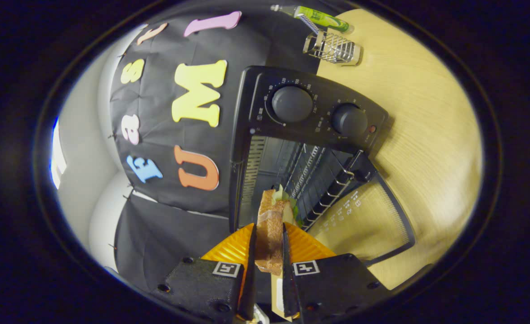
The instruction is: Open the toaster oven, put the food inside, and close the toaster oven door.
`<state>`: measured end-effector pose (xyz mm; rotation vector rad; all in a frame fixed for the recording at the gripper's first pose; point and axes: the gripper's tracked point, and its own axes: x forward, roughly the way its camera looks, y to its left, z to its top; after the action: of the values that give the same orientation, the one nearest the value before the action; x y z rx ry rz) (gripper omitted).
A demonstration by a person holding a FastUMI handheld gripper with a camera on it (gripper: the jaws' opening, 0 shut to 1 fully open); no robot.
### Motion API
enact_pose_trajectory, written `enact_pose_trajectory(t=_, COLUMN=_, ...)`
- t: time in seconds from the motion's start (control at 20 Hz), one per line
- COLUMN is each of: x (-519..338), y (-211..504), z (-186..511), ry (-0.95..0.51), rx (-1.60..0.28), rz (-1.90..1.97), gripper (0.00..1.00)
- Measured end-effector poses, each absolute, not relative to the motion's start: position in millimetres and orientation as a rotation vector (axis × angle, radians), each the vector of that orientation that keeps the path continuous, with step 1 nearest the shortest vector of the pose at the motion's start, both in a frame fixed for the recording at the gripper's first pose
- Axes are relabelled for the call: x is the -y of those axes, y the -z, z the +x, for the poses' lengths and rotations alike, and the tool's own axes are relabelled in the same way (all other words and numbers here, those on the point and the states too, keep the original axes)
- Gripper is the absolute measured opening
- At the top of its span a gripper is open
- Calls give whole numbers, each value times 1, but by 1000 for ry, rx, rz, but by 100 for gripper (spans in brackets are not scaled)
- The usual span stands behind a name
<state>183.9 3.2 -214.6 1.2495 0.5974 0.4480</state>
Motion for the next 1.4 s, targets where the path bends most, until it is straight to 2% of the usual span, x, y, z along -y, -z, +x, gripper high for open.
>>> enact_pose_trajectory(t=0.15, x=-2, y=214, z=214, ry=-382, rx=-510, rz=1263, gripper=29)
enact_pose_trajectory(t=0.3, x=-6, y=234, z=224, ry=-335, rx=-545, rz=1225, gripper=29)
enact_pose_trajectory(t=0.45, x=12, y=233, z=251, ry=-241, rx=-408, rz=1352, gripper=29)
enact_pose_trajectory(t=0.5, x=15, y=242, z=260, ry=-198, rx=-386, rz=1329, gripper=29)
enact_pose_trajectory(t=0.7, x=-9, y=247, z=271, ry=-203, rx=-348, rz=1211, gripper=29)
enact_pose_trajectory(t=0.9, x=-8, y=258, z=284, ry=-140, rx=-347, rz=1009, gripper=36)
enact_pose_trajectory(t=1.0, x=-10, y=260, z=286, ry=-137, rx=-360, rz=930, gripper=42)
enact_pose_trajectory(t=1.15, x=-31, y=263, z=285, ry=-190, rx=-399, rz=699, gripper=66)
enact_pose_trajectory(t=1.35, x=-41, y=274, z=276, ry=-179, rx=-423, rz=344, gripper=100)
enact_pose_trajectory(t=1.4, x=-41, y=279, z=273, ry=-178, rx=-446, rz=290, gripper=100)
